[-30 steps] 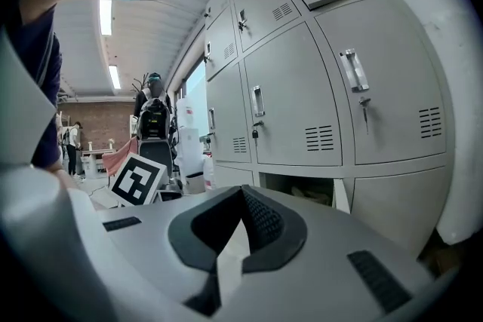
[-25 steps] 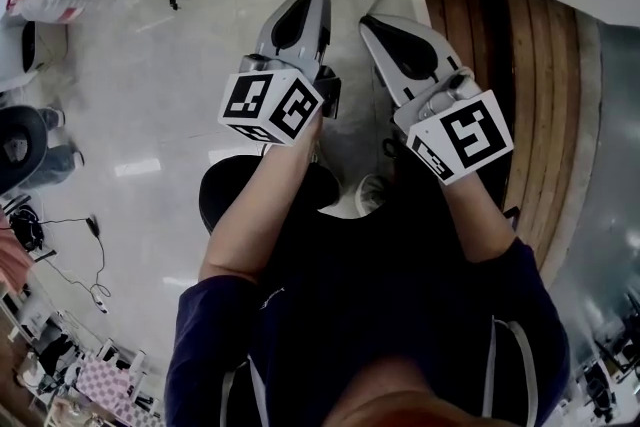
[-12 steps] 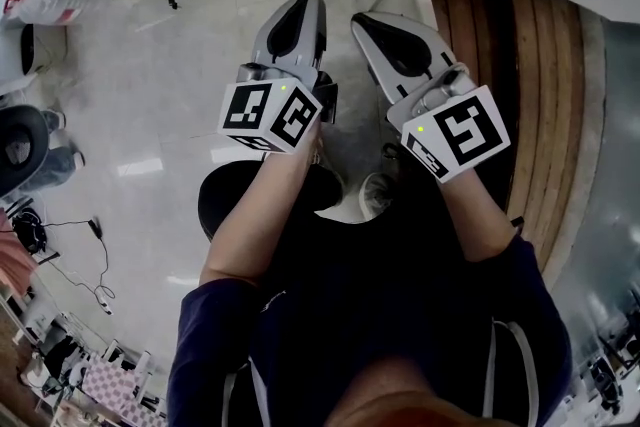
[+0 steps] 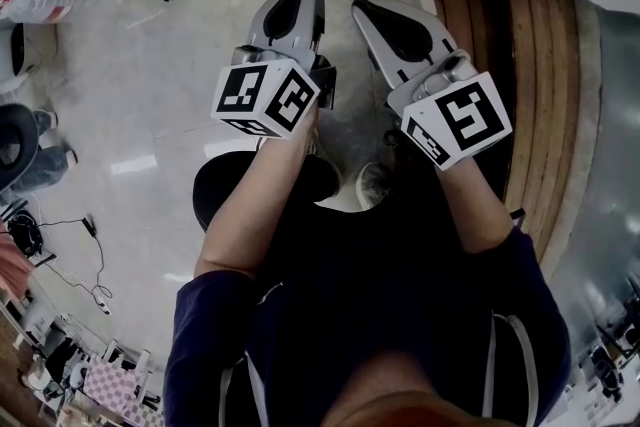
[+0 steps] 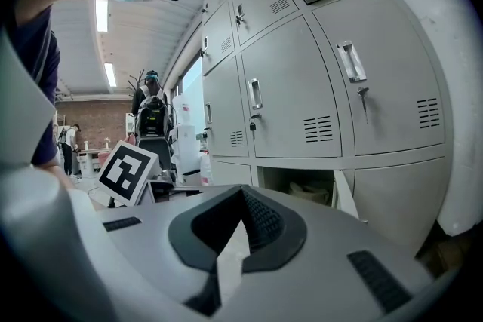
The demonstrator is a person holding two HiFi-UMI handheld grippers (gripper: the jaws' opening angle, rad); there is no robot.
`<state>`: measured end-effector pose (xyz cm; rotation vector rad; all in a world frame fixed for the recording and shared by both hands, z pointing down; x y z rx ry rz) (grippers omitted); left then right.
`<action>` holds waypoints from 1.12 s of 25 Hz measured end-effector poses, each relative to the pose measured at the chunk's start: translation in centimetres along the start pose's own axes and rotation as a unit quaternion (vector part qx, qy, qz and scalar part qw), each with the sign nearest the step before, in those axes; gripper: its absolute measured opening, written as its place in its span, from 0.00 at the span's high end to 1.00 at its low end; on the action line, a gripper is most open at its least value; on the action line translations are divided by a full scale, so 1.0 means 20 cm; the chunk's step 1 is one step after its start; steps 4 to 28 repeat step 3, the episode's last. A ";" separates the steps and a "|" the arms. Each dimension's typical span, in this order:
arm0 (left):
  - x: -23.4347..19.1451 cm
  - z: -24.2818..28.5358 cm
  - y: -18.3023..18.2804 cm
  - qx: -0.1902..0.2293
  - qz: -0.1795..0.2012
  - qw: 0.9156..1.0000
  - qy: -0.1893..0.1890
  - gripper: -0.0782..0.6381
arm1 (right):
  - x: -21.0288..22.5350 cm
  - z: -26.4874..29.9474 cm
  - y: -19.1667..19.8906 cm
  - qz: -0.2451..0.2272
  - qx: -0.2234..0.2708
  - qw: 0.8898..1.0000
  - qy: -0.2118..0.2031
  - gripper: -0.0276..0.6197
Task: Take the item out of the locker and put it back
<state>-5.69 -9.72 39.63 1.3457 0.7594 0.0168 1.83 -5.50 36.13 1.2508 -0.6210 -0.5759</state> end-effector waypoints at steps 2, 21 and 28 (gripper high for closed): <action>-0.01 0.00 0.00 0.000 -0.002 1.000 0.001 0.89 | 0.00 0.01 0.01 0.001 -0.001 1.000 0.002 0.95; -0.01 0.00 0.01 0.000 -0.003 1.000 0.002 0.89 | 0.00 0.01 0.02 0.002 -0.002 1.000 0.003 0.95; -0.01 0.00 0.01 0.000 -0.003 1.000 0.002 0.89 | 0.00 0.01 0.02 0.002 -0.002 1.000 0.003 0.95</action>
Point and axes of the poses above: the fingertips, and each gripper's own axes: z forward along the fingers, x to its right, y out of its underside, the point moved 2 cm from there along -z, backward along the fingers, and after that the axes turned 3 degrees about y, right-handed, at the moved point
